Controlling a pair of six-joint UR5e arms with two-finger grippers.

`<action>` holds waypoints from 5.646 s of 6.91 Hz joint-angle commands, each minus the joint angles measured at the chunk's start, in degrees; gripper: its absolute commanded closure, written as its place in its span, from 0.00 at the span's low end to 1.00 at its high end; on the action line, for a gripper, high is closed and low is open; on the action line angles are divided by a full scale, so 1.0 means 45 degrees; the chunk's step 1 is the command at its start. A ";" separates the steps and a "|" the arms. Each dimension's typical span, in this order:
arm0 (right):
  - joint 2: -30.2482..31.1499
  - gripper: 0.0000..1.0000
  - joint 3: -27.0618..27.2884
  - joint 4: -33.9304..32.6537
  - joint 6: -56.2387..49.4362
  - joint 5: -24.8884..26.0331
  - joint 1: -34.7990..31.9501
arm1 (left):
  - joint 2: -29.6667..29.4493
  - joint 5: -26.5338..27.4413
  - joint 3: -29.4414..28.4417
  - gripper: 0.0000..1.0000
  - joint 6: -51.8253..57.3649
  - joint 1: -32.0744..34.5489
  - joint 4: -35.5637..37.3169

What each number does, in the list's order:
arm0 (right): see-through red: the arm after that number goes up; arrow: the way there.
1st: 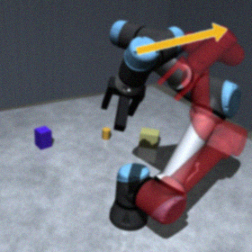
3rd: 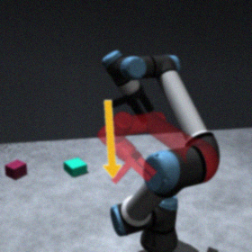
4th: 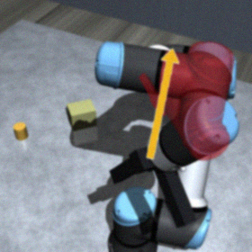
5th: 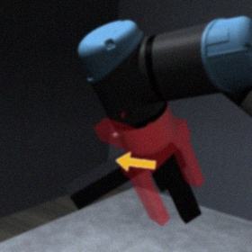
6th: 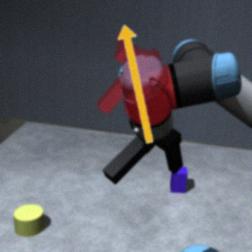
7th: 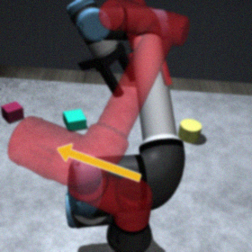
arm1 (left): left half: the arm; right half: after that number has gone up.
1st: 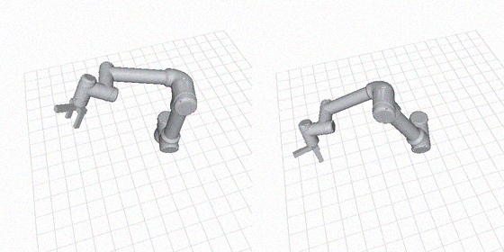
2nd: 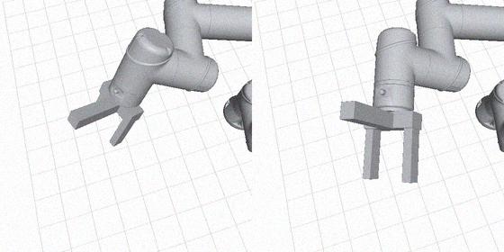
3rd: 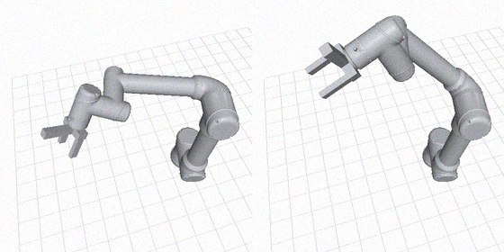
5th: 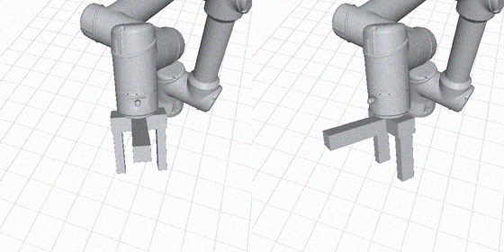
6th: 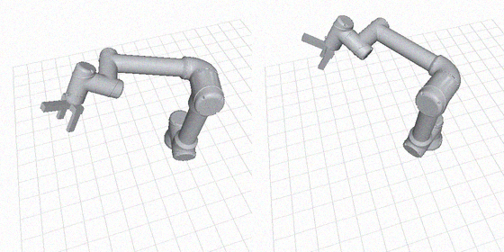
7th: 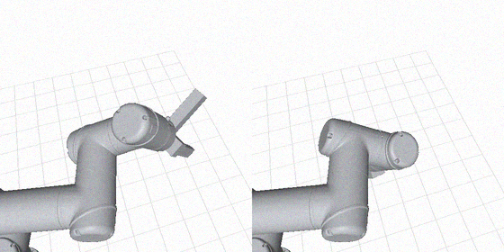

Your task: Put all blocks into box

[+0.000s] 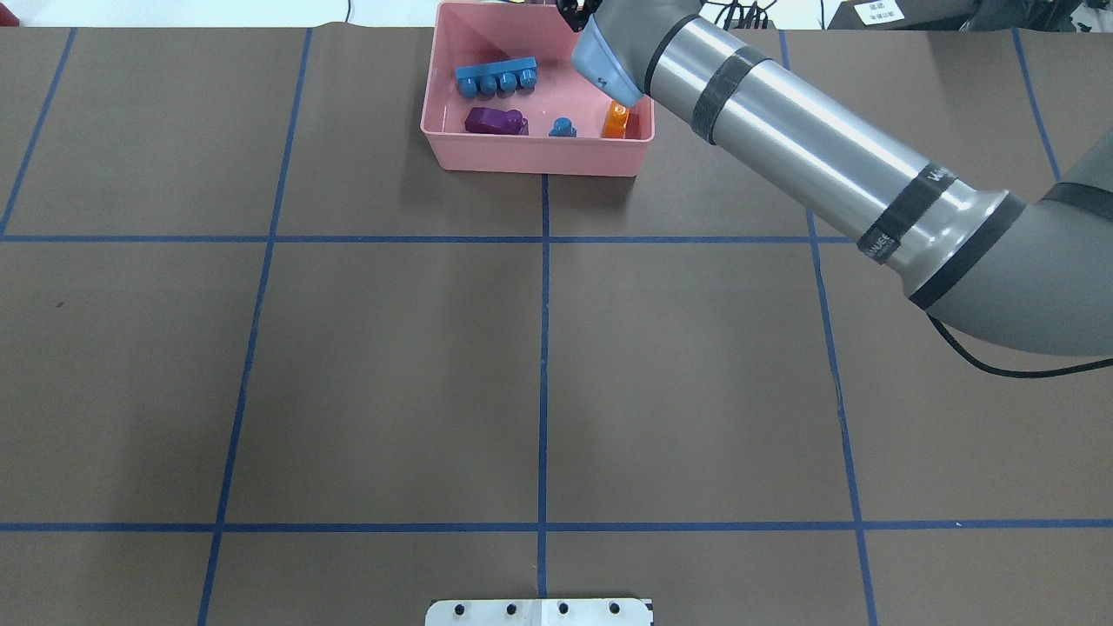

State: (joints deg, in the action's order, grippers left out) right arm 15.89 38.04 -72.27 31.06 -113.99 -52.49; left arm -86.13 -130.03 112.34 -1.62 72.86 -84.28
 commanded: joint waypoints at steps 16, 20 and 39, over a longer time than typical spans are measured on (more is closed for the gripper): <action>1.0278 0.00 1.4637 -0.5289 0.1126 -0.1408 -0.0988 | 0.1954 -0.0948 -0.0220 0.00 0.2586 0.3808 -0.0159; 1.4911 0.00 1.7614 -0.5306 -0.1581 -0.1795 -0.2703 | 0.1993 -0.0831 -0.0589 0.00 0.2722 0.3828 -0.0431; 2.0337 0.00 1.7348 -0.5287 -0.9265 -0.4318 -0.7847 | 0.2032 -0.0910 -0.0550 0.00 0.2645 0.3867 -0.0822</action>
State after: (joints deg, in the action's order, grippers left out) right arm 107.65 116.02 -96.07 -10.63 -133.42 -87.80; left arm -76.99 -134.19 109.91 10.28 90.26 -87.91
